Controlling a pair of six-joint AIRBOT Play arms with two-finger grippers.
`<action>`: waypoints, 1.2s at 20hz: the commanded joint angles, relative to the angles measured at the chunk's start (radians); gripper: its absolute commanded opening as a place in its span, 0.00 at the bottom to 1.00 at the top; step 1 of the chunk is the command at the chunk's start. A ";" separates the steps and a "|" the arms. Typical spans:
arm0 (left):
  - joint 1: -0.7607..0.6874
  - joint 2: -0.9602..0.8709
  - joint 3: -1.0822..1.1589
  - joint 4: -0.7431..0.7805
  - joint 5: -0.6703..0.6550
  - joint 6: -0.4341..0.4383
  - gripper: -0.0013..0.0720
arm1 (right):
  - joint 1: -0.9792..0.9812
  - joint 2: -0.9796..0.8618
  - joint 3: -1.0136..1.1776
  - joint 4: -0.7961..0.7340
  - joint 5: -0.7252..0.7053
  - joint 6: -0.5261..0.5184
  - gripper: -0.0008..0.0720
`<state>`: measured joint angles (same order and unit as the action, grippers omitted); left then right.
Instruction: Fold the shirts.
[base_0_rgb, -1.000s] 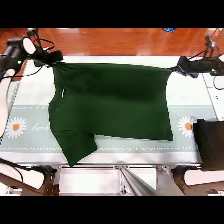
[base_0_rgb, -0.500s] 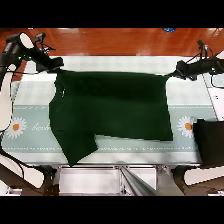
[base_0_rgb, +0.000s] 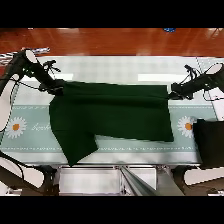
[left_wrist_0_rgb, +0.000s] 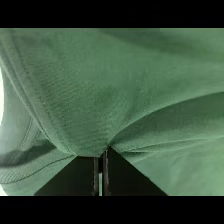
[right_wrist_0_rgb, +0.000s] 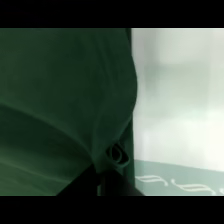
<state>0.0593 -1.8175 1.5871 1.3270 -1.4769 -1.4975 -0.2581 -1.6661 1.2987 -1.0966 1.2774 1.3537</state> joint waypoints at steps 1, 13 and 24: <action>0.002 -0.001 -0.018 -0.003 -0.032 0.009 0.05 | 0.000 0.001 -0.025 0.020 -0.003 -0.005 0.04; 0.158 0.426 -0.431 0.058 0.013 -0.111 0.70 | -0.147 0.428 -0.239 -0.002 0.000 0.049 0.58; 0.669 0.739 -1.103 -0.357 0.140 0.141 0.70 | -0.176 0.977 -0.840 0.339 -0.053 -0.102 0.58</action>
<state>0.6964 -1.1019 0.5926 0.9924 -1.3705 -1.3945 -0.4320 -0.7750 0.5259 -0.8169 1.2060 1.2671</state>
